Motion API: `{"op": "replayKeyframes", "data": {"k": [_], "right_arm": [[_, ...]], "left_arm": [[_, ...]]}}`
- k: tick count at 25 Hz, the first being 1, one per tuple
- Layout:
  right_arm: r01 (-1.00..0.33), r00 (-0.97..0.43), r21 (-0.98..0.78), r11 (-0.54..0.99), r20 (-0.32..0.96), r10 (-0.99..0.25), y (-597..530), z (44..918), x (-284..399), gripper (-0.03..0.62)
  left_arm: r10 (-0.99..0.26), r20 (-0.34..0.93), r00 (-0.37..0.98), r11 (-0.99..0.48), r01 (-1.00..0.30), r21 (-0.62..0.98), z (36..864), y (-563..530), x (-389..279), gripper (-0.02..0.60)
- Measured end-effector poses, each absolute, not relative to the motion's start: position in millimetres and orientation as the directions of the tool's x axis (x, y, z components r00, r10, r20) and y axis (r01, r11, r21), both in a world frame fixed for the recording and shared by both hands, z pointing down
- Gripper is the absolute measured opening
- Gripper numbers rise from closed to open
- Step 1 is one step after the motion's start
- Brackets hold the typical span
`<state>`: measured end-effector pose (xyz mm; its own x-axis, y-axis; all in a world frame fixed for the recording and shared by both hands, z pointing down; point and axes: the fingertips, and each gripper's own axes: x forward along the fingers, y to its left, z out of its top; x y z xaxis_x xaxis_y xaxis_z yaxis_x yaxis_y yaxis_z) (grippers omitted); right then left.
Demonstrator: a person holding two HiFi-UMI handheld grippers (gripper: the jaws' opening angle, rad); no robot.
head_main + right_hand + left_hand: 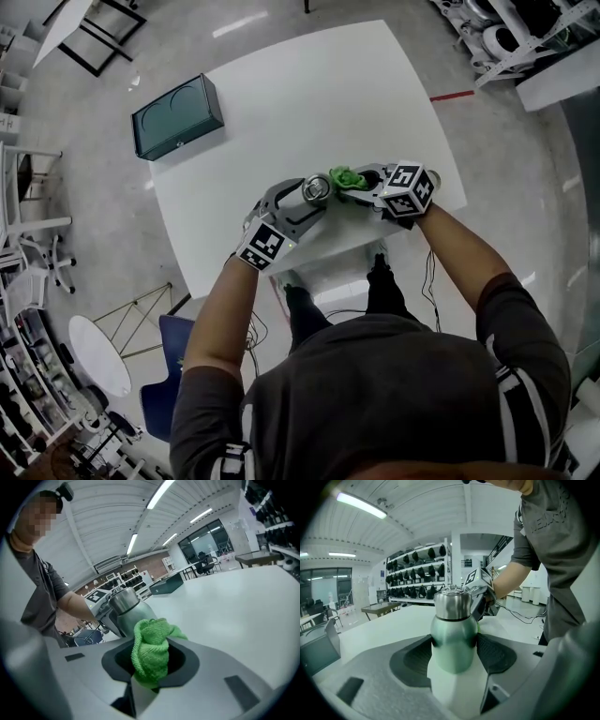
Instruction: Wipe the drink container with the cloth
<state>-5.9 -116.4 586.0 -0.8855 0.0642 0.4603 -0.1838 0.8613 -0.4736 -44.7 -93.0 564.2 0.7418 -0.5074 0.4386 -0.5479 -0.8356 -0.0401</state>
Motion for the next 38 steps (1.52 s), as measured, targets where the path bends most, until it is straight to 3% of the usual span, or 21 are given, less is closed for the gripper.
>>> {"op": "replayKeyframes", "data": {"k": [2,6,10,17,24,27,30,32,38], "right_arm": [[-0.175,-0.916,-0.568,0.804,0.394,0.079,-123,575,-4,0.081],[-0.044,-0.99,-0.799,0.599,0.114,0.079,-147,529,-1,0.081],[0.107,-0.994,-0.88,0.464,-0.08,0.078,-154,503,-3,0.081],[-0.024,-0.982,-0.897,0.442,0.104,0.158,-155,549,-19,0.081],[-0.186,-0.868,-0.691,0.698,0.448,0.212,-167,582,-39,0.078],[-0.178,-0.769,-0.516,0.838,0.604,0.208,-168,597,-44,0.077],[-0.079,-0.669,-0.383,0.92,0.705,0.236,-166,602,-49,0.077],[-0.008,-0.641,-0.368,0.93,0.716,0.278,-167,597,-53,0.078],[0.097,-0.717,-0.596,0.797,0.513,0.471,-172,554,-79,0.078]], "left_arm": [[-0.508,0.438,0.742,-0.836,-0.548,-0.042,564,-93,-45,0.299],[-0.508,0.431,0.746,-0.837,-0.545,-0.043,564,-95,-44,0.299],[-0.505,0.429,0.749,-0.84,-0.541,-0.043,563,-93,-44,0.299],[-0.51,0.425,0.748,-0.837,-0.545,-0.047,566,-91,-42,0.299],[-0.52,0.401,0.754,-0.833,-0.551,-0.045,564,-93,-44,0.299],[-0.523,0.395,0.756,-0.834,-0.55,-0.05,564,-93,-43,0.299],[-0.525,0.387,0.758,-0.834,-0.55,-0.053,564,-92,-42,0.299],[-0.527,0.379,0.761,-0.833,-0.551,-0.053,564,-91,-42,0.299],[-0.527,0.368,0.766,-0.835,-0.548,-0.056,562,-94,-45,0.299]]}}
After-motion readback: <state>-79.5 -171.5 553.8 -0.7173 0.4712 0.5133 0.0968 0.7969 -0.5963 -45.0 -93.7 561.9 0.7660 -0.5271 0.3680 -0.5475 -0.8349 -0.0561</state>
